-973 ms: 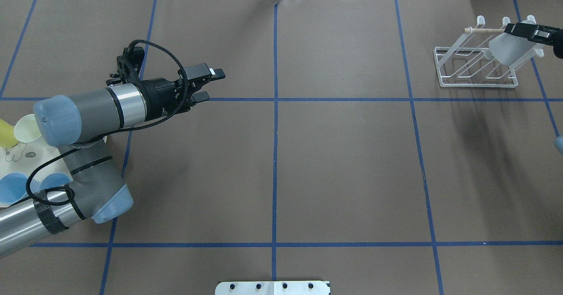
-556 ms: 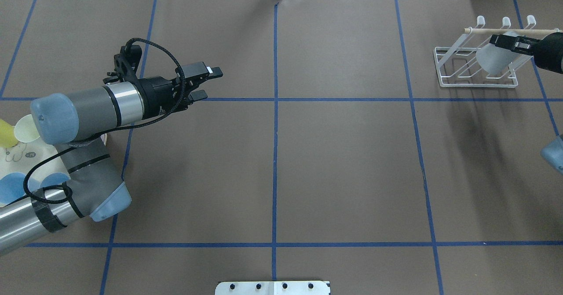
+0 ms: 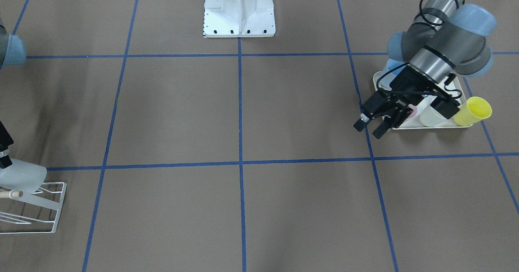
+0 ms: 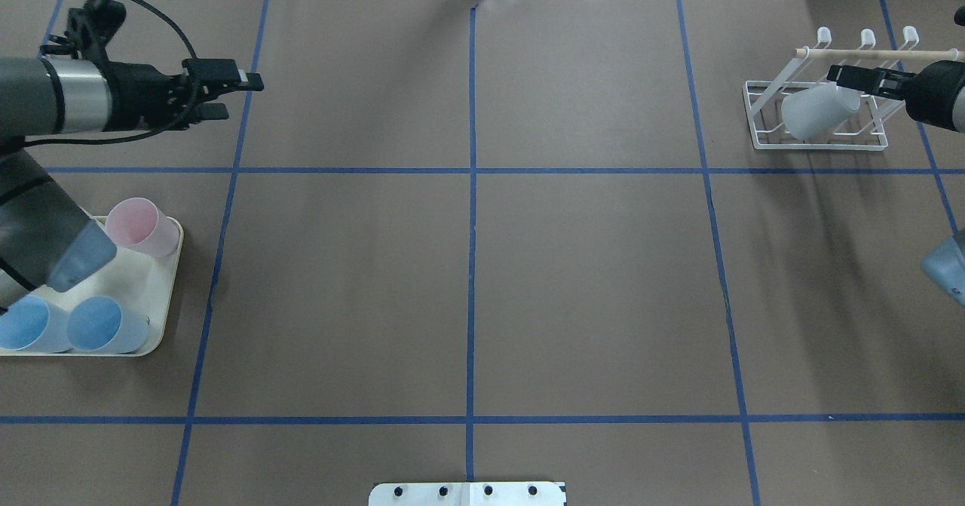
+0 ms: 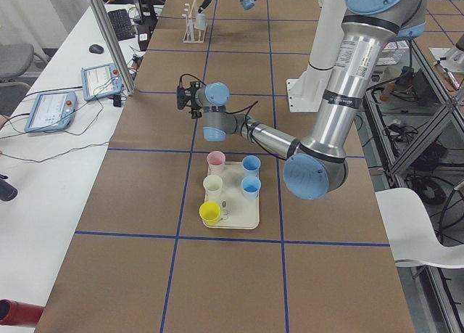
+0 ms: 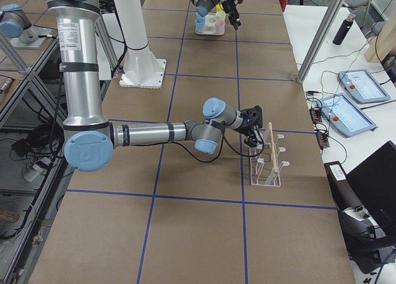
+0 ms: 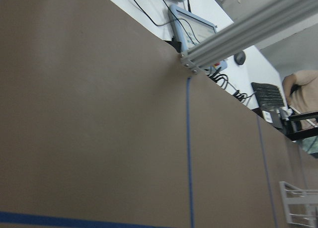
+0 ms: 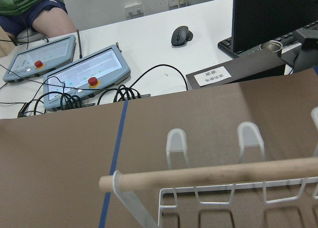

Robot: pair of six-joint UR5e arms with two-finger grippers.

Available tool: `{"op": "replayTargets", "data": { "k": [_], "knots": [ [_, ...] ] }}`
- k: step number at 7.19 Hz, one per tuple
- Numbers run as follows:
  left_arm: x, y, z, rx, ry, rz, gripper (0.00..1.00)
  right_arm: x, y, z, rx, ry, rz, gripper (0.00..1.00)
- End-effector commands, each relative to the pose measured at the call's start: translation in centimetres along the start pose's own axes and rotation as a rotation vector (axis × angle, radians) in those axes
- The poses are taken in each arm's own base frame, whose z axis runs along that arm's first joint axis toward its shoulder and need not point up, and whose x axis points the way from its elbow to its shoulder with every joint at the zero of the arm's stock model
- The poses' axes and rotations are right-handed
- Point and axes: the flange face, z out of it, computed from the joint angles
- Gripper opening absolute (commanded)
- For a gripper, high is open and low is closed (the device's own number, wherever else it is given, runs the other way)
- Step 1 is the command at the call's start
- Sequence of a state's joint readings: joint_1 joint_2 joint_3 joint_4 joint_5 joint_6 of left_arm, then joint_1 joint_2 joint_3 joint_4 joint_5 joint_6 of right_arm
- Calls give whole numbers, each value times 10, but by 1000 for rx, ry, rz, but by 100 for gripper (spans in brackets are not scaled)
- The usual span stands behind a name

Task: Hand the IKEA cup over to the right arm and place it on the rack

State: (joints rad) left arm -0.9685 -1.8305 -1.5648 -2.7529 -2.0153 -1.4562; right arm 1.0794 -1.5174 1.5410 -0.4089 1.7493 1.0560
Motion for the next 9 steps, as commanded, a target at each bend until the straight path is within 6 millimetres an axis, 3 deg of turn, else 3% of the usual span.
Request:
{"op": "replayTargets", "data": {
  "k": [1,2,3,4,5,7,8,9],
  "knots": [
    [-94,-33,-72,11,-148,185,100,-12,-3,-2,-7,-25,-3,100],
    [-132,-29,-94,10,-206,252,100,-19,-6,-8,-2,-38,-4,100],
    [-187,-21,-124,-16,-309,365,100,-30,-2,-8,-14,-46,0,100],
    [-228,-24,-154,-54,-422,448,100,-38,2,-7,-22,-58,-4,100],
    [-270,-6,-170,-108,-492,481,100,-43,7,-6,-31,-66,-8,100],
    [-319,20,-186,-167,-553,423,100,-51,14,-4,-42,-78,-15,100],
    [-328,22,-186,-179,-561,403,100,-52,16,-3,-46,-79,-15,100],
    [-332,24,-184,-187,-566,392,93,-53,17,-3,-48,-82,-16,100]
  ]
}}
